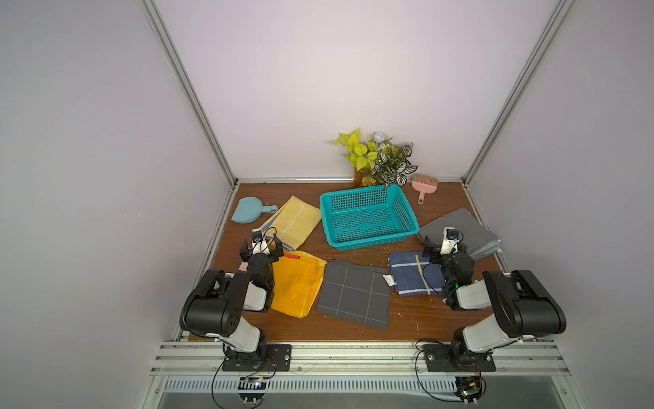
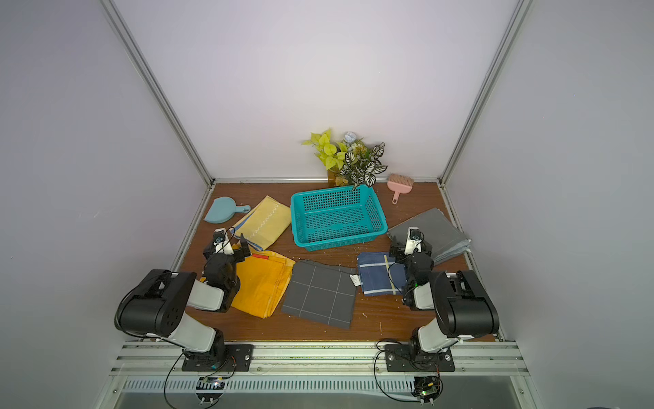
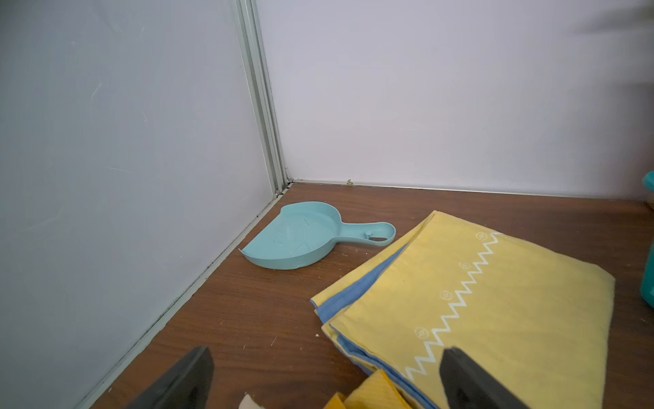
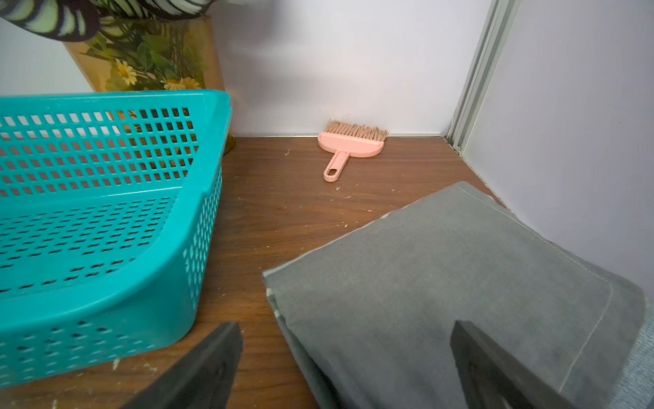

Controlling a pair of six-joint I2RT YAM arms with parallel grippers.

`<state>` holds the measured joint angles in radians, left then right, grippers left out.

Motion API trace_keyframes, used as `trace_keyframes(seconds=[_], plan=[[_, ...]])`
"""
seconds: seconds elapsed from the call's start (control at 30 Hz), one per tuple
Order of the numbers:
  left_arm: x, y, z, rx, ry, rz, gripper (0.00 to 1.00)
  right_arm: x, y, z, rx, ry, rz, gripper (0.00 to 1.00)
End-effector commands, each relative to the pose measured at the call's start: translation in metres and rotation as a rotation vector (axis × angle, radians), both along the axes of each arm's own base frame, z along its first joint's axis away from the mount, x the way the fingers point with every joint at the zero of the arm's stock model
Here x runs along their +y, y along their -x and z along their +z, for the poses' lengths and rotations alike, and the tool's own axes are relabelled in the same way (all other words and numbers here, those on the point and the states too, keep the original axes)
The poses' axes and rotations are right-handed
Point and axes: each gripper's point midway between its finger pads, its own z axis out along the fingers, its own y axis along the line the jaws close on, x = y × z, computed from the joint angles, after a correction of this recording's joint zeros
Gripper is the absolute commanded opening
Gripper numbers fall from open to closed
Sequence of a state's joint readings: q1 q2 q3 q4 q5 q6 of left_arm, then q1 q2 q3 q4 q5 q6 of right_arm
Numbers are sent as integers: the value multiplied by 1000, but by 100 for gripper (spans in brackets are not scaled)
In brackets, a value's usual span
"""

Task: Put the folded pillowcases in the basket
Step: Pick up the pillowcase from the center of the board.

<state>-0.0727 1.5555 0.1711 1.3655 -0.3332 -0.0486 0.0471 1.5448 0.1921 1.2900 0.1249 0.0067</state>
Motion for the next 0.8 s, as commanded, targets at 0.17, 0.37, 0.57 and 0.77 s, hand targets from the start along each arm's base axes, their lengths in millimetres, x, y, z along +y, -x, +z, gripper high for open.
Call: trace_keyframes(seconds=[0.17, 0.37, 0.57, 0.77], plan=[[2, -3, 6, -23, 4, 1, 99, 1, -6, 17, -62, 4, 2, 100], [2, -3, 5, -21, 4, 2, 99, 1, -6, 17, -61, 4, 2, 100], [2, -3, 6, -23, 5, 2, 99, 0, -6, 17, -61, 4, 1, 100], [-2, -7, 34, -3, -63, 76, 99, -7, -19, 36, 3, -4, -50, 100]])
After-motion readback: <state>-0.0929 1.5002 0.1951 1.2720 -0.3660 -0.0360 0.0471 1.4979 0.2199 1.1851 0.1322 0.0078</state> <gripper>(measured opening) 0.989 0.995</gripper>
